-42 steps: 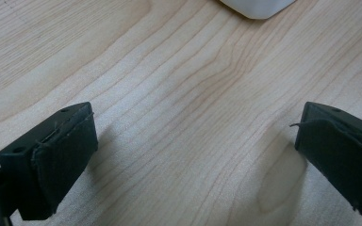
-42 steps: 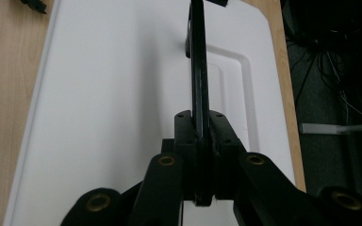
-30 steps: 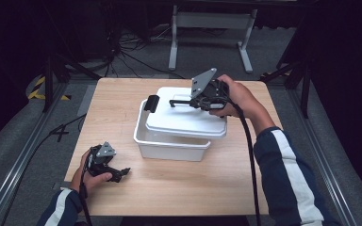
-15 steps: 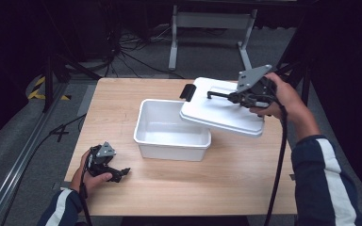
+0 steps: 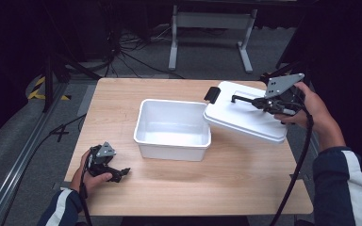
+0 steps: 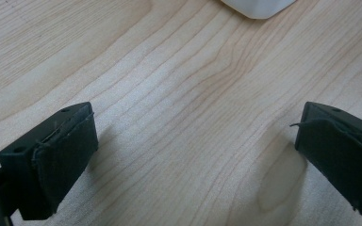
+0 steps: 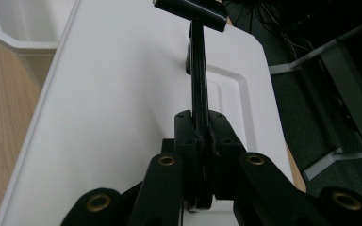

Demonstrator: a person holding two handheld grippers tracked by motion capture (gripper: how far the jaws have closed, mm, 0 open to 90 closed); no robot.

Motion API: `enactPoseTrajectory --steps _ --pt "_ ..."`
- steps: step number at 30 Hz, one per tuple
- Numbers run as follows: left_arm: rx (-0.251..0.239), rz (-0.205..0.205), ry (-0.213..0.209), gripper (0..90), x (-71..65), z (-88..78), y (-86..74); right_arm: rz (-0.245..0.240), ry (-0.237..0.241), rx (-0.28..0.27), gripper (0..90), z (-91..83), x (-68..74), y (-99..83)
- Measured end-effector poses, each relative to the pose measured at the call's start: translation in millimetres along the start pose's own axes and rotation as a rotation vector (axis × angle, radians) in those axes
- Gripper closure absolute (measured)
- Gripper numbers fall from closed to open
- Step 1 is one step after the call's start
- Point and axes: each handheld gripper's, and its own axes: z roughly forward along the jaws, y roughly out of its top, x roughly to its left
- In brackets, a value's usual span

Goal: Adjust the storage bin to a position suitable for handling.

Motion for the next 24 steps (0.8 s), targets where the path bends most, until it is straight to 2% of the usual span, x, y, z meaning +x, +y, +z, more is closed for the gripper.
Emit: enactPoseTrajectory --steps 12,19,24 --pt "0.001 -0.001 0.001 0.3 -0.1 -0.1 -0.1 0.062 -0.01 -0.013 84.6 -2.2 0.3 -33.1" --pt "-0.001 0.001 0.002 0.3 0.0 -0.1 0.0 0.1 -0.005 0.013 84.6 9.1 2.6 -52.9" --pt "-0.001 -0.001 -0.001 0.3 -0.2 0.0 -0.1 0.12 0.016 0.015 84.6 21.4 5.4 -64.2"
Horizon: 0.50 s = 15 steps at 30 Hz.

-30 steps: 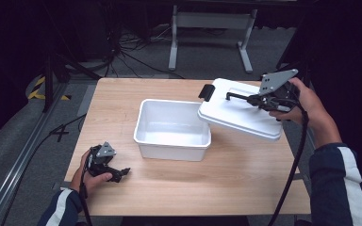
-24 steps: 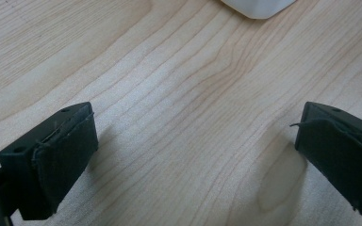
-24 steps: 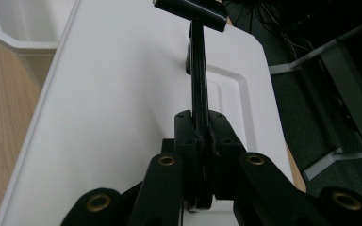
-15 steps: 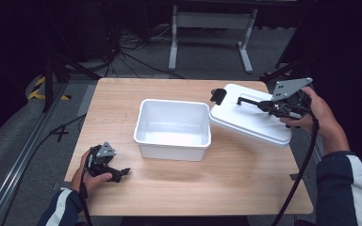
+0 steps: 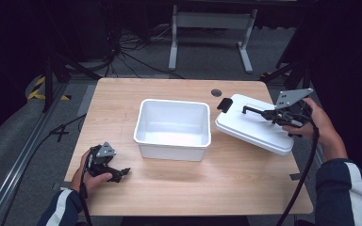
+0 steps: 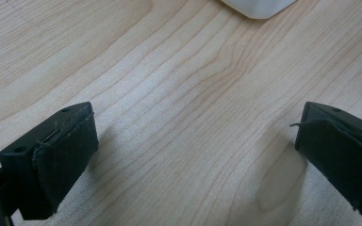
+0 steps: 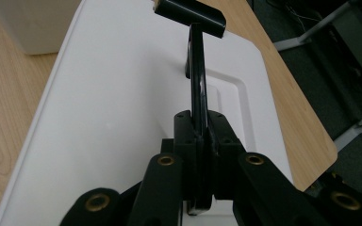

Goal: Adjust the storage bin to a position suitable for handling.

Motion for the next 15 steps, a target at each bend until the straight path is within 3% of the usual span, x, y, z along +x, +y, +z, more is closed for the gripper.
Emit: enactPoseTrajectory --steps 15 --pt "0.0 0.004 0.006 0.4 0.2 -0.4 -0.2 0.037 0.045 0.047 84.6 52.0 9.9 -18.0"
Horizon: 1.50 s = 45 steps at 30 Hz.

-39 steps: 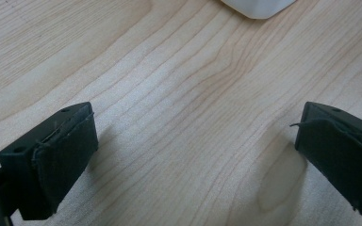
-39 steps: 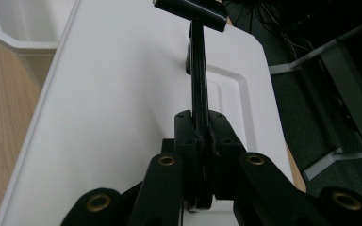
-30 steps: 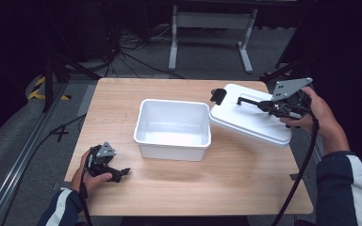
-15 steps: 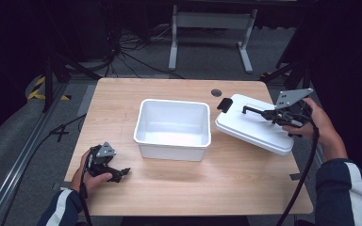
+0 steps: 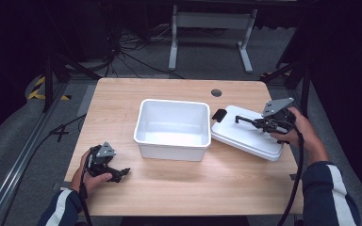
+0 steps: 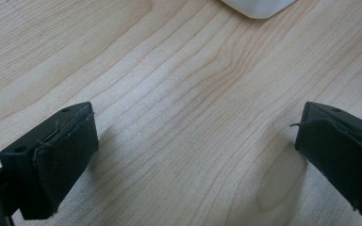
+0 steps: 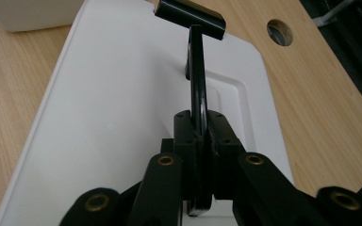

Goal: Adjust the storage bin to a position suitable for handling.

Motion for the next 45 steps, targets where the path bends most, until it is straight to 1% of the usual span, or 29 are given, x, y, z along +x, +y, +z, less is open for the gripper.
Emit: enactPoseTrajectory --steps 3,6,10,13,16,18,21,23,27,29,31,33,35,36,38,41,42,43,45 --pt "0.0 0.0 0.0 0.4 0.0 0.0 0.0 0.016 0.014 0.001 84.6 7.9 0.0 -4.1" --pt "0.0 -0.001 0.0 0.4 0.0 0.0 0.0 0.022 0.018 0.008 84.5 16.8 0.2 -8.3" --pt "0.001 -0.001 -0.001 0.4 0.0 0.0 0.0 0.038 0.016 -0.001 84.6 25.6 0.7 -13.6" --pt "0.001 -0.001 -0.001 0.4 -0.1 -0.1 0.1 0.04 0.018 0.011 84.6 33.1 1.2 -17.5" --pt "0.001 -0.001 0.0 0.4 0.0 0.0 0.0 0.056 0.026 0.011 84.5 37.2 0.2 -21.2" --pt "0.001 -0.001 -0.001 0.4 0.1 0.0 0.1 0.059 0.029 0.01 84.6 39.1 -0.4 -23.0" --pt "0.002 -0.001 -0.002 0.4 0.0 -0.1 0.1 0.068 0.028 0.022 84.4 43.8 -0.2 -26.1" --pt "0.002 -0.001 -0.002 0.4 0.0 -0.1 0.1 0.07 0.036 0.03 84.0 46.5 -0.5 -27.8" --pt "0.0 0.0 -0.001 0.4 0.0 0.0 0.0 0.072 0.044 0.041 81.9 49.8 -0.3 -29.4" --pt "0.002 -0.001 -0.002 0.4 0.0 -0.1 0.1 0.09 0.051 0.028 81.8 50.1 0.0 -28.9" --pt "0.002 0.0 -0.004 0.3 0.2 -0.1 0.2 0.075 0.047 0.031 81.4 51.4 -0.1 -27.1" --pt "0.002 0.001 -0.005 0.2 0.3 0.0 0.1 0.072 0.053 0.035 80.7 52.0 0.2 -25.2" --pt "0.002 0.002 -0.007 0.2 0.6 0.0 0.1 0.073 0.041 0.032 80.4 52.0 0.5 -23.4" --pt "0.001 0.001 -0.01 0.2 0.5 0.2 0.1 0.073 0.046 0.029 80.3 51.7 0.6 -22.8" --pt "0.003 0.0 -0.012 0.2 0.5 0.2 0.1 0.068 0.043 0.034 78.2 51.3 1.0 -21.8" --pt "0.002 0.002 -0.009 0.2 0.6 0.1 0.1 0.075 0.039 0.034 76.1 50.6 1.3 -21.0" --pt "0.002 0.003 -0.007 0.2 0.6 0.0 0.1 0.075 0.038 0.03 74.5 49.8 1.5 -20.7" --pt "0.002 0.003 -0.009 0.2 0.6 0.0 0.1 0.086 0.031 0.029 71.1 48.5 0.2 -19.7" --pt "0.002 0.003 -0.007 0.2 0.6 0.0 0.1 0.091 0.038 0.017 68.5 47.1 -1.0 -18.9"
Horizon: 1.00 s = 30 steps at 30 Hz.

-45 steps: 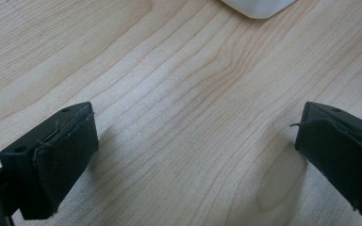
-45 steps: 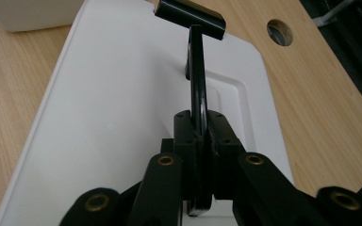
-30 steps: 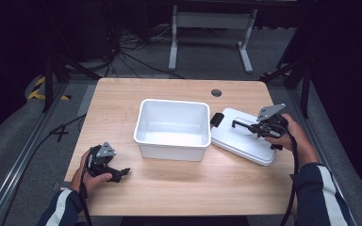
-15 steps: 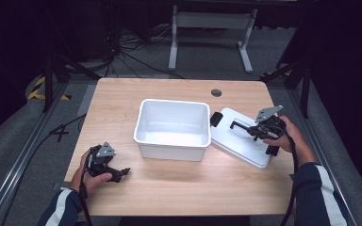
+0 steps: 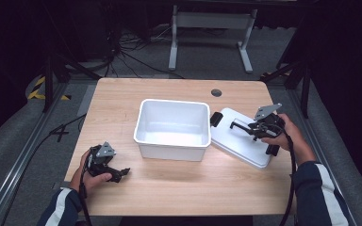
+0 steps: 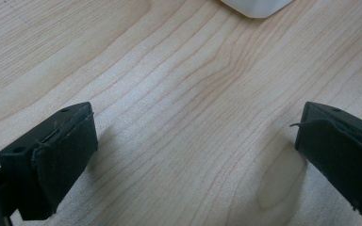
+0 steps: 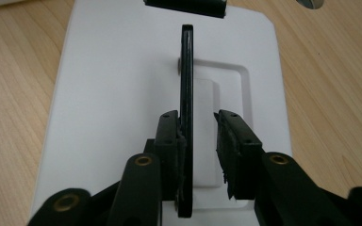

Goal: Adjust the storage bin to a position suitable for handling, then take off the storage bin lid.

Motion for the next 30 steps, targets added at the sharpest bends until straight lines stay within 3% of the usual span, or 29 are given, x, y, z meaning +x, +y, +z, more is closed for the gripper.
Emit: enactPoseTrajectory --steps 7,15,22,30 --pt "0.0 0.004 0.004 0.3 0.0 -0.5 -0.3 0.05 0.006 -0.045 60.4 -3.4 2.1 3.4" --pt "-0.003 -0.007 0.001 0.2 -0.7 -0.9 -1.6 0.064 -0.011 -0.079 51.0 -13.6 9.6 6.1" --pt "-0.003 -0.003 0.0 0.2 -0.4 -0.8 -1.5 0.076 -0.005 -0.074 46.4 -20.3 14.8 7.5" --pt "-0.004 -0.003 0.0 0.2 -0.4 -0.8 -1.5 0.066 -0.031 -0.088 41.1 -29.6 19.0 8.0"
